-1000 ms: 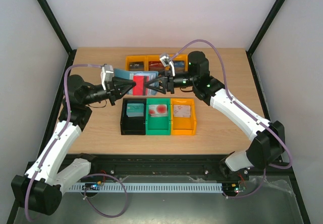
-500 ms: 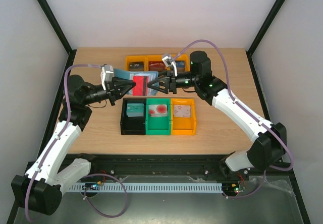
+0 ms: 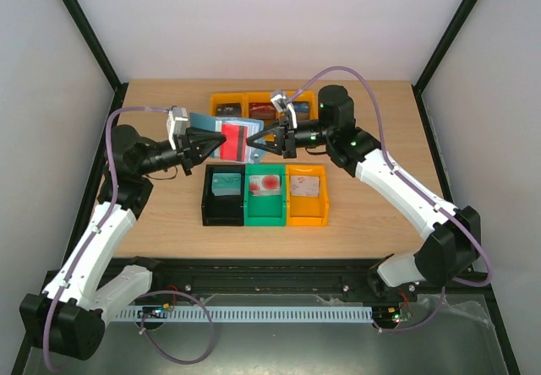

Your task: Take the credit cards out of the card holder

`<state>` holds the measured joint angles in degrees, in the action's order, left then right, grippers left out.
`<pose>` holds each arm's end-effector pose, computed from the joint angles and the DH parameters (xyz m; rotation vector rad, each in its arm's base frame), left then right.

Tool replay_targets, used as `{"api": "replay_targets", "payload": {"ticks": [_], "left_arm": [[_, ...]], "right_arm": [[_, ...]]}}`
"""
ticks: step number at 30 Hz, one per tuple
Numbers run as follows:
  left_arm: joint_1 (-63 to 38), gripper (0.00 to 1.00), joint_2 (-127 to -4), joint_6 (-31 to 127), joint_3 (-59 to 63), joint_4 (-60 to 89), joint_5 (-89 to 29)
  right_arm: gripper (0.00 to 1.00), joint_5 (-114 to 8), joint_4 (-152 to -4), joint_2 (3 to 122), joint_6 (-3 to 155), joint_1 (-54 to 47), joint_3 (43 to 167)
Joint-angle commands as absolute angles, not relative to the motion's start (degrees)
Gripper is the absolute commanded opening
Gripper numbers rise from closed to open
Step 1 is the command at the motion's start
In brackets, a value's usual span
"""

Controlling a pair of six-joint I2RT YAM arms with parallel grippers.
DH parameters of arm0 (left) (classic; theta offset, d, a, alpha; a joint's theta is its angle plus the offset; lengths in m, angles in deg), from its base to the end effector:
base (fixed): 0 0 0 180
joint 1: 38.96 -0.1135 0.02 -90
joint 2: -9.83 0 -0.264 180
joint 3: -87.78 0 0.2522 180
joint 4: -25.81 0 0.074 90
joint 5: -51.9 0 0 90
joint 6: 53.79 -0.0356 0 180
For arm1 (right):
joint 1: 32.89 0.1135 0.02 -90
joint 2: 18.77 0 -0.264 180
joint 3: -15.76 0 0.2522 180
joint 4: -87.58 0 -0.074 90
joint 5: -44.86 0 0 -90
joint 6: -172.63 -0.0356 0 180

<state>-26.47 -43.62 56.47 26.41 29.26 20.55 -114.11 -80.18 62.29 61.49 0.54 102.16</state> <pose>0.1919 -0.0736 0.3786 0.8030 1.3597 -1.1501 0.2456 0.2019 0.3873 -1.1713 1.5277 1.6719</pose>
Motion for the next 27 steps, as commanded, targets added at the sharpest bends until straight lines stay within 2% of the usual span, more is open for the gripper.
{"api": "replay_targets", "payload": {"ticks": [1,5,9,13,17,27], "left_arm": [[-26.59,0.02,-42.91,56.34,26.47,31.45,21.82],[-26.58,0.02,-43.04,56.25,26.47,31.25,21.89],[-26.61,0.09,-43.06,56.60,26.56,31.15,22.88],[-26.59,0.09,-42.83,56.36,26.43,30.40,22.80],[-26.70,0.02,-42.88,55.96,26.31,29.50,22.83],[-28.15,0.02,-42.57,55.54,26.20,28.13,21.57]], "right_arm": [[0.02,-114.61,-82.10,61.53,61.08,0.16,102.20],[0.01,-114.64,-81.83,61.39,61.28,0.19,102.26],[0.02,-114.96,-81.74,61.53,61.28,0.17,102.40],[0.02,-115.10,-81.70,61.50,61.49,0.16,102.62],[0.02,-115.10,-81.46,61.39,61.84,0.09,102.65],[0.02,-114.83,-78.63,60.43,63.90,-1.59,102.37]]}}
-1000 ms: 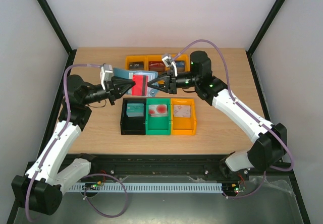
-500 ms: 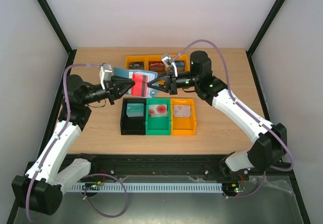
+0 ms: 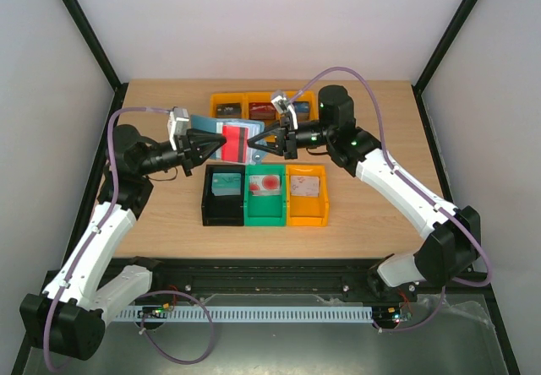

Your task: Take the credit cards out of the card holder

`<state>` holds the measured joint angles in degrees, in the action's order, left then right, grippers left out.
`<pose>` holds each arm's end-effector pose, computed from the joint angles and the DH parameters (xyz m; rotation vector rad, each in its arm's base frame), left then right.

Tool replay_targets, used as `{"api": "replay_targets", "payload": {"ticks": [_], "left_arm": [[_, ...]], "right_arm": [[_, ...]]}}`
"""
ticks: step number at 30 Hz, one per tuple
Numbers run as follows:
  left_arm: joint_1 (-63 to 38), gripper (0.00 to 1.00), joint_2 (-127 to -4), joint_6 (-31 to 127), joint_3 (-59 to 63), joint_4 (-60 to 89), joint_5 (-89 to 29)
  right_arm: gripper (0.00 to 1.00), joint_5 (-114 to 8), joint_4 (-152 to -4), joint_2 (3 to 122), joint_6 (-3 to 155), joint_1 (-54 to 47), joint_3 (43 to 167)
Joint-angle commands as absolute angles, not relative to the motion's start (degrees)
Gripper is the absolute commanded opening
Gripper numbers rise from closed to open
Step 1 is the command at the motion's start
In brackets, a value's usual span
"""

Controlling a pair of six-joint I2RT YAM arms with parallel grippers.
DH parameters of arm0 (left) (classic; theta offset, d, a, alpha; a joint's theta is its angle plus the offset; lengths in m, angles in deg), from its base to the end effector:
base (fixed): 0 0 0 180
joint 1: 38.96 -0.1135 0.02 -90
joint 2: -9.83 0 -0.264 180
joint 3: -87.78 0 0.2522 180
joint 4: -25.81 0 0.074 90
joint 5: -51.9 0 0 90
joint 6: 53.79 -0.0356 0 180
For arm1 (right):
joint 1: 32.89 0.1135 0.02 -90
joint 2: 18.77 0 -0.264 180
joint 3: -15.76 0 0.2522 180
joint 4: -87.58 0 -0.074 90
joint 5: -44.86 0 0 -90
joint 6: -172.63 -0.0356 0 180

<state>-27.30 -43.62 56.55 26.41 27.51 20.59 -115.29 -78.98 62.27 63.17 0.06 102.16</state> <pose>0.1934 -0.0710 0.3758 0.7819 1.3930 -1.1526 0.2463 0.1995 0.3857 -1.1918 1.5195 1.6710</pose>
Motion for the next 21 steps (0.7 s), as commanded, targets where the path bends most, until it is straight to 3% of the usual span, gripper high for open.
{"api": "replay_targets", "payload": {"ticks": [1,21], "left_arm": [[-28.15,0.02,-42.62,55.55,26.21,28.13,21.55],[-27.29,0.11,-43.88,57.49,25.69,28.71,20.87]], "right_arm": [[0.02,-114.82,-78.53,60.47,63.91,-1.60,102.38],[0.02,-117.47,-79.43,61.17,62.19,-1.55,103.22]]}}
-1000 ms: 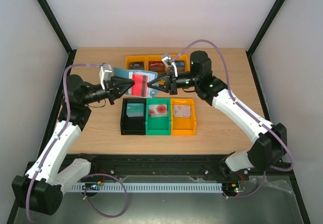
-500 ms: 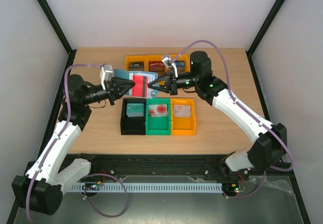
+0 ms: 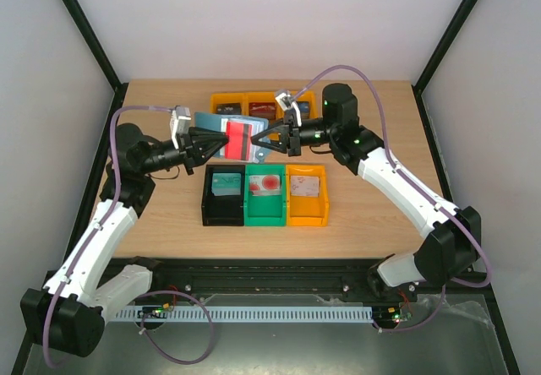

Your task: Take the credit cards out of the card holder

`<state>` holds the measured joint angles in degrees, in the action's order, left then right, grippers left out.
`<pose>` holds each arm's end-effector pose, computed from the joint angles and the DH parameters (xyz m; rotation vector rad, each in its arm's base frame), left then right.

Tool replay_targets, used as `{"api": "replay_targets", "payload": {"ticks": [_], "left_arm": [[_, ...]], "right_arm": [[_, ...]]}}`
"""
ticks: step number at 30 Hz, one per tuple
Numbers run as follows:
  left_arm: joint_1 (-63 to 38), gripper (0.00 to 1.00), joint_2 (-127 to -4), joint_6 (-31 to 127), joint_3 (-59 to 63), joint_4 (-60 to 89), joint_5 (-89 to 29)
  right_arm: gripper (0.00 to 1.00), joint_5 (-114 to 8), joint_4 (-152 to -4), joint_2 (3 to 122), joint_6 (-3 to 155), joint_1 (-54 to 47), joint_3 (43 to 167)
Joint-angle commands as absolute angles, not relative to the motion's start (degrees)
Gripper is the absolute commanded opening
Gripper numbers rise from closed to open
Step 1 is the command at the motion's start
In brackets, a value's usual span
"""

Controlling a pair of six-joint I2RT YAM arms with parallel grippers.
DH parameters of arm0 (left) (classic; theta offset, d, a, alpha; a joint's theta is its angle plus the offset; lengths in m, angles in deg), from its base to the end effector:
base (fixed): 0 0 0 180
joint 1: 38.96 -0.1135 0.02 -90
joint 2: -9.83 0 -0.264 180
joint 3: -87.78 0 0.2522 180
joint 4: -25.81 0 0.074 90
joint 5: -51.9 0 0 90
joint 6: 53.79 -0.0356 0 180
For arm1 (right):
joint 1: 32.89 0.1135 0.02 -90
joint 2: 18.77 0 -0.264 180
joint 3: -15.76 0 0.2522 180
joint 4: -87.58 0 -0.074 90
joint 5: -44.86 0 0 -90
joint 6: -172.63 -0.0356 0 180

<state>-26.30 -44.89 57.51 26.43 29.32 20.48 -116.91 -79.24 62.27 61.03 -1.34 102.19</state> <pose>0.1974 -0.0755 0.3744 0.7864 1.3894 -1.1742 0.2502 0.1933 0.3864 -1.1720 1.5420 1.6991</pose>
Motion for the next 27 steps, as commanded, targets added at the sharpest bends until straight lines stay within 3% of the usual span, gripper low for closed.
{"api": "replay_targets", "payload": {"ticks": [1,6,13,24,27], "left_arm": [[-27.35,0.10,-43.65,56.92,25.76,28.26,20.87],[-27.07,0.02,-43.58,55.96,26.19,28.83,21.89],[-25.79,0.14,-45.16,57.54,26.12,30.13,22.06],[-24.74,0.13,-47.50,58.34,25.58,31.32,23.66],[-24.71,0.07,-47.56,57.94,25.37,31.33,24.81]], "right_arm": [[0.02,-117.43,-79.30,61.27,62.31,-1.55,103.18],[0.02,-117.55,-79.32,61.38,62.24,-1.51,103.50],[0.02,-117.43,-79.45,61.74,61.74,-1.56,103.69],[0.02,-116.91,-79.78,61.40,61.89,-1.51,103.88],[0.02,-116.86,-79.98,61.60,61.98,-1.53,103.95]]}}
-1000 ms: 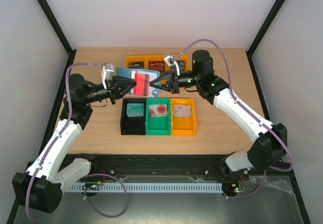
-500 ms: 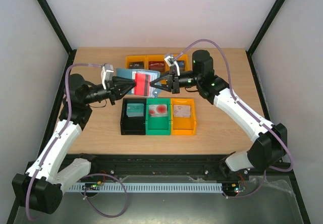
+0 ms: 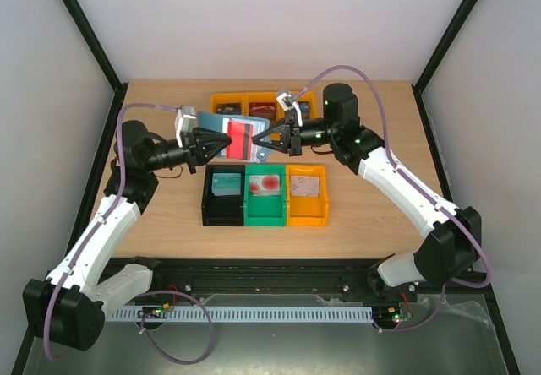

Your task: Take the credit cards out of the card holder

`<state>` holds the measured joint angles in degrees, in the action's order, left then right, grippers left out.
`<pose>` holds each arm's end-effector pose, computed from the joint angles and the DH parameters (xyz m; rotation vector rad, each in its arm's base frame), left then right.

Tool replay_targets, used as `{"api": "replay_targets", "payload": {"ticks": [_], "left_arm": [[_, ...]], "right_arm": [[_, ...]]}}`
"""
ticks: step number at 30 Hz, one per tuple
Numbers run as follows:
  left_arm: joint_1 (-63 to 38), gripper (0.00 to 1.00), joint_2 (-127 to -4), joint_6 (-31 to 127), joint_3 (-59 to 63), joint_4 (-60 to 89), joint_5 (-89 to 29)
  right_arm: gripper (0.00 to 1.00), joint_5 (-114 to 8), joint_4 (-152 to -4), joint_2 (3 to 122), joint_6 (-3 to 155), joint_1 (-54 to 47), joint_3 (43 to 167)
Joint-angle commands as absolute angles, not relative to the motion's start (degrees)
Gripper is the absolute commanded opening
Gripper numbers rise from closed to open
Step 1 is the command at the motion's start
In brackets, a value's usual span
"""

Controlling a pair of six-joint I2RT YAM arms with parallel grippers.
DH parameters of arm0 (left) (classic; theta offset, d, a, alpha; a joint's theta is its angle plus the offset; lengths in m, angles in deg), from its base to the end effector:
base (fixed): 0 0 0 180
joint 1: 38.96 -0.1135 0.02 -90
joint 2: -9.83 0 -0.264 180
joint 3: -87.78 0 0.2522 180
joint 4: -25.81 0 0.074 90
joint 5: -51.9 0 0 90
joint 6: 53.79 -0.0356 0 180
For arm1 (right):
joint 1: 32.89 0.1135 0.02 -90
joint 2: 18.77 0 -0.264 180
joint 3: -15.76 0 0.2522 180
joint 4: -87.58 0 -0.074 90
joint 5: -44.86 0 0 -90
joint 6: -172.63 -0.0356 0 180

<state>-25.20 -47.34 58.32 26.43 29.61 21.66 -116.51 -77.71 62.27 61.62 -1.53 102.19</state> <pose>0.2058 -0.0821 0.3665 0.7990 1.4250 -1.2278 0.2508 0.1923 0.3841 -1.1606 1.5653 1.6956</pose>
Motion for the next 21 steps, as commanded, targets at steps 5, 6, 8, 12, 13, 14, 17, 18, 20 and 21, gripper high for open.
{"api": "replay_targets", "payload": {"ticks": [5,6,8,12,13,14,17,18,20,21], "left_arm": [[-24.91,0.02,-47.29,57.95,25.07,30.61,24.93],[-25.28,0.02,-47.11,58.19,25.11,30.55,24.85],[-26.14,0.02,-46.82,58.52,25.28,30.46,24.54],[-27.55,0.02,-46.44,58.46,25.42,30.01,24.47],[-27.80,0.02,-46.38,58.33,25.42,29.86,24.55],[-27.99,0.02,-46.25,58.24,25.42,29.68,24.59],[-28.49,0.02,-46.23,58.10,25.42,29.62,24.59],[-28.55,0.02,-46.22,57.98,25.35,29.62,24.57],[-28.59,0.02,-46.11,57.76,25.27,29.58,24.49],[-28.66,0.02,-46.06,57.24,25.32,29.44,24.41]], "right_arm": [[0.02,-117.29,-79.32,61.40,62.92,-1.62,103.92],[0.02,-117.25,-78.91,61.20,63.46,-1.68,103.82],[0.02,-117.24,-77.66,61.03,64.59,-2.05,103.79],[0.02,-117.27,-74.79,60.67,66.52,-3.28,103.49],[0.02,-117.34,-74.26,60.59,66.81,-3.61,103.40],[0.02,-117.37,-73.80,60.48,67.10,-3.96,103.31],[0.02,-117.41,-73.05,60.34,67.54,-4.55,103.35],[0.02,-117.44,-72.92,60.36,67.55,-4.58,103.35],[0.02,-117.46,-72.69,60.46,67.60,-4.63,103.50],[0.02,-117.39,-72.32,60.35,67.79,-4.71,103.60]]}}
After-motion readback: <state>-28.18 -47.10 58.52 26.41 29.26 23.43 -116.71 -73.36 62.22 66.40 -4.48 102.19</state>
